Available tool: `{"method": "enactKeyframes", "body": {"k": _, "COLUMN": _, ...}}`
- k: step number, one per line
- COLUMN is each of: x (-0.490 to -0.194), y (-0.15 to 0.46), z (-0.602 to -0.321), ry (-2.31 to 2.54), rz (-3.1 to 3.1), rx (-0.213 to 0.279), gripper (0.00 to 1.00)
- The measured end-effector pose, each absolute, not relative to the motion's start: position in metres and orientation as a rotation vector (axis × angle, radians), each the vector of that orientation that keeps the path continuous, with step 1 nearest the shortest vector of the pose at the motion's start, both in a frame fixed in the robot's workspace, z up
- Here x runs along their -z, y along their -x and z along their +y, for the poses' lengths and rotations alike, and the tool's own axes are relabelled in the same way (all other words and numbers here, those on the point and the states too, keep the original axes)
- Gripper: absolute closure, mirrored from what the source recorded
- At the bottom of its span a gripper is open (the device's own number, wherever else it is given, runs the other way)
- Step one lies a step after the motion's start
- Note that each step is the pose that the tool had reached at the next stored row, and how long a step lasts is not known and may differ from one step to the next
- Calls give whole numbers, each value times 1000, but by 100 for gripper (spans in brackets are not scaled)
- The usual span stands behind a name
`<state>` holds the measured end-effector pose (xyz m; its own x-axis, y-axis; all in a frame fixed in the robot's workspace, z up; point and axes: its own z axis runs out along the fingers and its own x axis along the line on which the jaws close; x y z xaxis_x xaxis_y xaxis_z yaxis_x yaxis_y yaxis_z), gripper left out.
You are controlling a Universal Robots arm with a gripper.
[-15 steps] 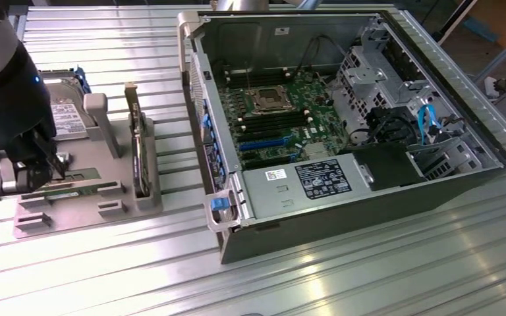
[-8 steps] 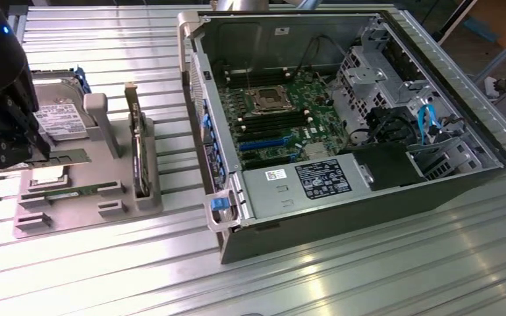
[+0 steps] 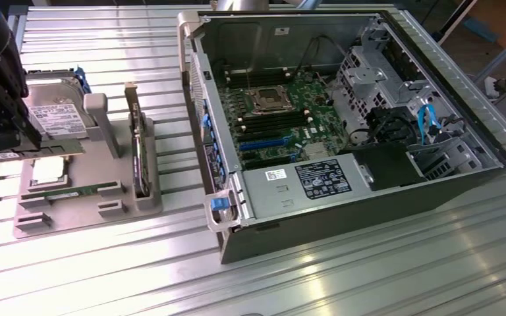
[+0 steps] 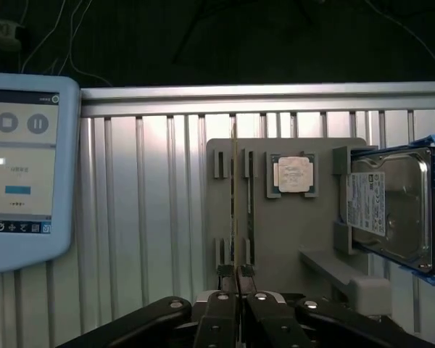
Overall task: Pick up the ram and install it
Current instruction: 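Pick up the ram and move it above insertion slot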
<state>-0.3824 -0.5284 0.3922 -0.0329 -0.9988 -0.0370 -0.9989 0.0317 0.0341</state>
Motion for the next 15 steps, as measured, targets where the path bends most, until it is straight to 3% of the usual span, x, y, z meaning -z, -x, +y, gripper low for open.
{"method": "enactKeyframes", "body": {"k": 15, "x": -402, "y": 382, "z": -528, "ry": 2183, "rz": 2254, "rx": -79, "gripper": 88}}
